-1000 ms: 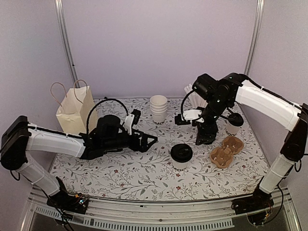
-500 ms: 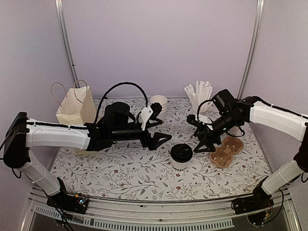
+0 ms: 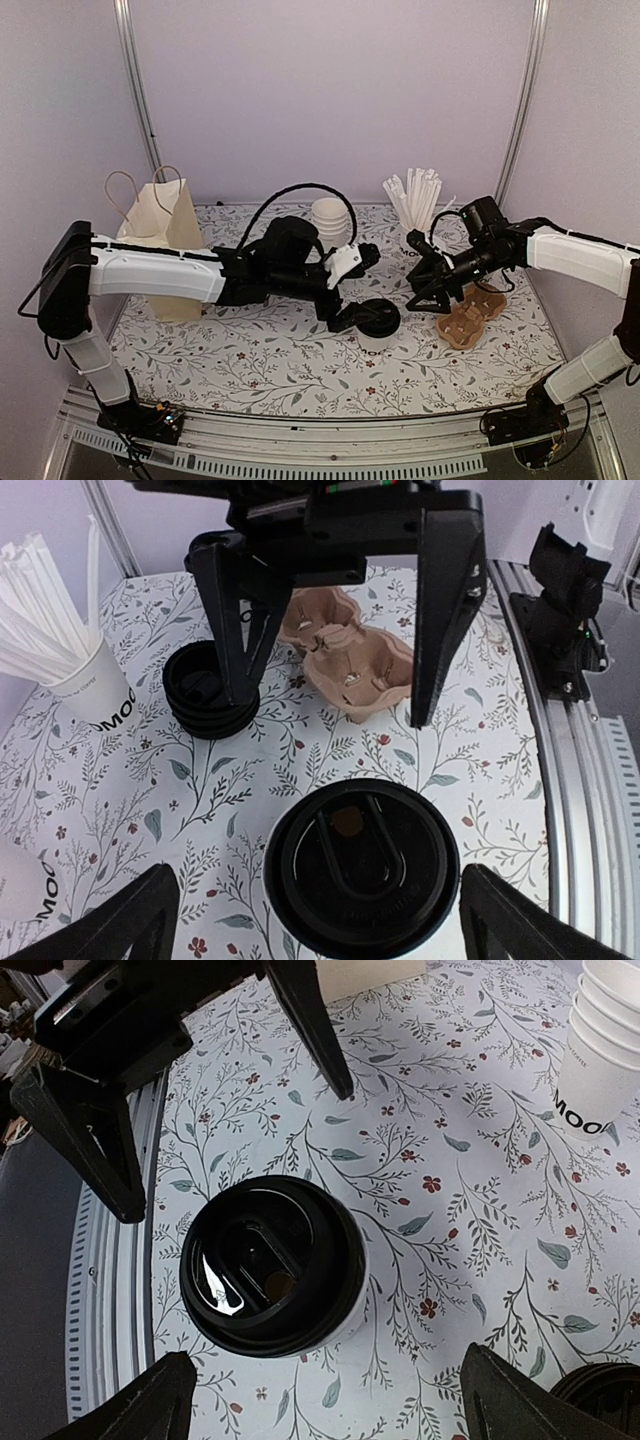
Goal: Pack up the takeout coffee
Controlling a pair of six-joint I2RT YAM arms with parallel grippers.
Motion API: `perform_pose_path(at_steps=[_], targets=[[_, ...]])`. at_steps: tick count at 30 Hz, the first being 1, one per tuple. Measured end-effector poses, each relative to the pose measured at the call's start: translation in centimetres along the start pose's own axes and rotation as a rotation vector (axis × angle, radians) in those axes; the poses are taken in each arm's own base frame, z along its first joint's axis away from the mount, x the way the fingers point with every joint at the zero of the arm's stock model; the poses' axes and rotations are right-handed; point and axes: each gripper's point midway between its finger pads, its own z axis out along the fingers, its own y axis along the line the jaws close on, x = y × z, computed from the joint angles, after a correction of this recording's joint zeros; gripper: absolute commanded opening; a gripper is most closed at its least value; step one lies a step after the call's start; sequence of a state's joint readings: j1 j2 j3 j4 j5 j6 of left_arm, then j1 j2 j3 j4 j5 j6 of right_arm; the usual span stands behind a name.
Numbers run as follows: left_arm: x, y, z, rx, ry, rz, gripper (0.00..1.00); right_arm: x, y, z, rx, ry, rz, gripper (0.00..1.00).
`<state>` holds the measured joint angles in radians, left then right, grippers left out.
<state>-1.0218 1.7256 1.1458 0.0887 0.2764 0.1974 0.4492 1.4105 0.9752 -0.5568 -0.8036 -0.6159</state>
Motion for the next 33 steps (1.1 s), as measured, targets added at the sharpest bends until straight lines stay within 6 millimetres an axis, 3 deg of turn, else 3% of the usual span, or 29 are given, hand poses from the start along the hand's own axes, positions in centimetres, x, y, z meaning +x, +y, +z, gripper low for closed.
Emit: perform_pose_path(at_steps=[15, 19, 33], targets=[[0.5, -1.0, 3.3, 0.026, 0.077, 0.1, 0.98, -0.2, -0.6, -0.2, 0.012, -0.028, -0.007, 0.95], [1.4, -1.1, 3.7, 0.033, 0.108, 0.104, 0.97, 0.0, -0.6, -0.1, 0.012, -0.028, -0.005, 0.95], [0.9, -0.6, 4.7, 0.021, 0.112, 0.11, 0.91, 0.0, -0.5, -0.1, 0.006, -0.031, -0.006, 0.94]])
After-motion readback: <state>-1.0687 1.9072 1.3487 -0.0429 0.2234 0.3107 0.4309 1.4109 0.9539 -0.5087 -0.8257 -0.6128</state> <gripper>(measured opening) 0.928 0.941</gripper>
